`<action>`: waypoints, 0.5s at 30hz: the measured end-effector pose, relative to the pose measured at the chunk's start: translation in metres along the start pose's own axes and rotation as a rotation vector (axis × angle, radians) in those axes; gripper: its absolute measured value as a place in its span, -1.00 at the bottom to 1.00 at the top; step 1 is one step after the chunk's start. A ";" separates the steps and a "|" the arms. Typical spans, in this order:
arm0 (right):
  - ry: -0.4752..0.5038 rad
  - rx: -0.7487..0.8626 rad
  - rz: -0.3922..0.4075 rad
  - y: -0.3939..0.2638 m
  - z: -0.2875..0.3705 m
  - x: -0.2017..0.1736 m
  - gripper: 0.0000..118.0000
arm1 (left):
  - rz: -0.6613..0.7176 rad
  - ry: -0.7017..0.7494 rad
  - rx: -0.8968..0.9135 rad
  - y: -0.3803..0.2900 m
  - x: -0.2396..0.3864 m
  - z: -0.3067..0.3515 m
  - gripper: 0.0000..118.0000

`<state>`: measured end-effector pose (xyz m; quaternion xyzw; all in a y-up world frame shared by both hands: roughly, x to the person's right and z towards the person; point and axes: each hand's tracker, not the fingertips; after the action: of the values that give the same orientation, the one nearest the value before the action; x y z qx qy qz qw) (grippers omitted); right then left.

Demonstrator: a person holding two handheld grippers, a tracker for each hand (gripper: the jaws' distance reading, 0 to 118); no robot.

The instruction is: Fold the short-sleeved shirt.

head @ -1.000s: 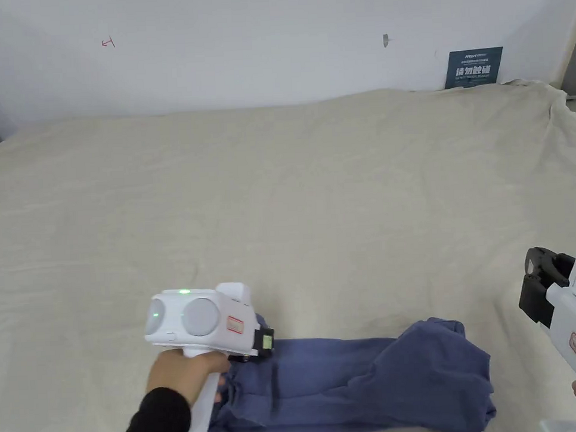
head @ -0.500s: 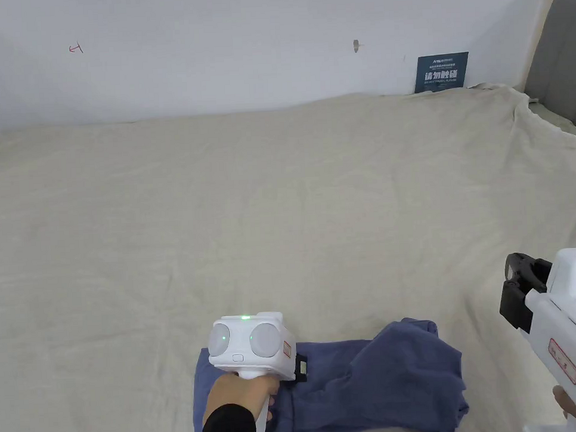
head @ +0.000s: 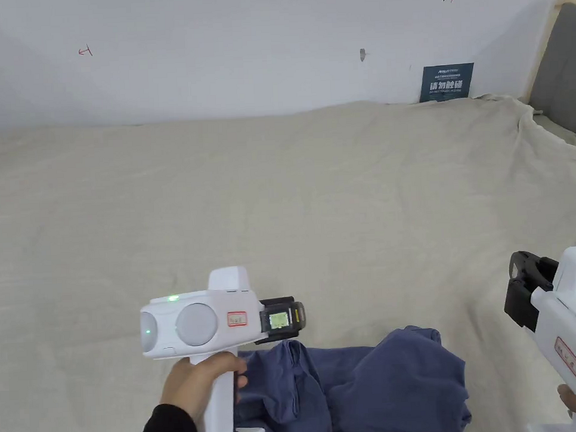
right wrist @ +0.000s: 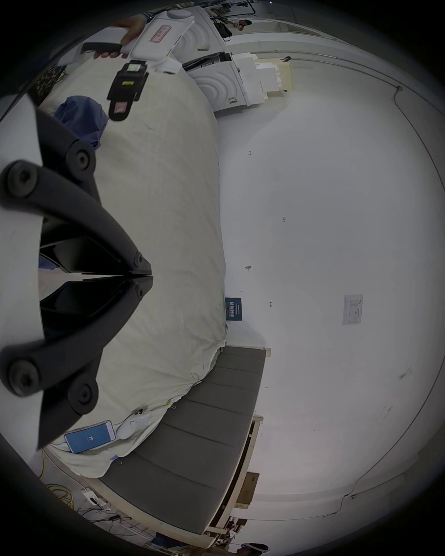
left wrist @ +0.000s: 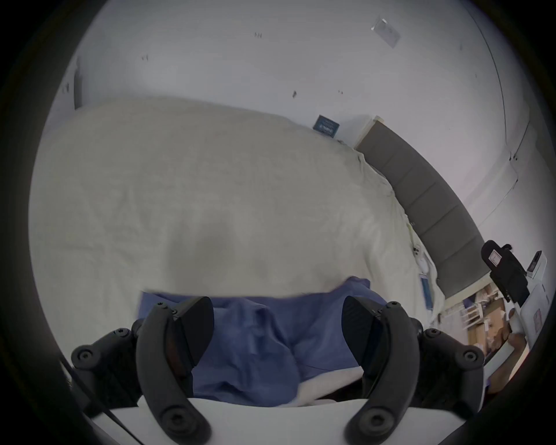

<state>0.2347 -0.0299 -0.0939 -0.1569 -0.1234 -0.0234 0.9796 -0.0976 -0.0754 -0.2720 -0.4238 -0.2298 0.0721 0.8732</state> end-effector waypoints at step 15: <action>-0.005 -0.010 0.005 0.005 0.006 -0.006 -1.00 | 0.013 0.172 0.160 -0.069 -0.081 -0.015 -1.00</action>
<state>0.2279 -0.0232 -0.0913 -0.1624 -0.1251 -0.0211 0.9785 -0.1673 -0.1556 -0.2545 -0.3589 -0.1448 0.0595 0.9202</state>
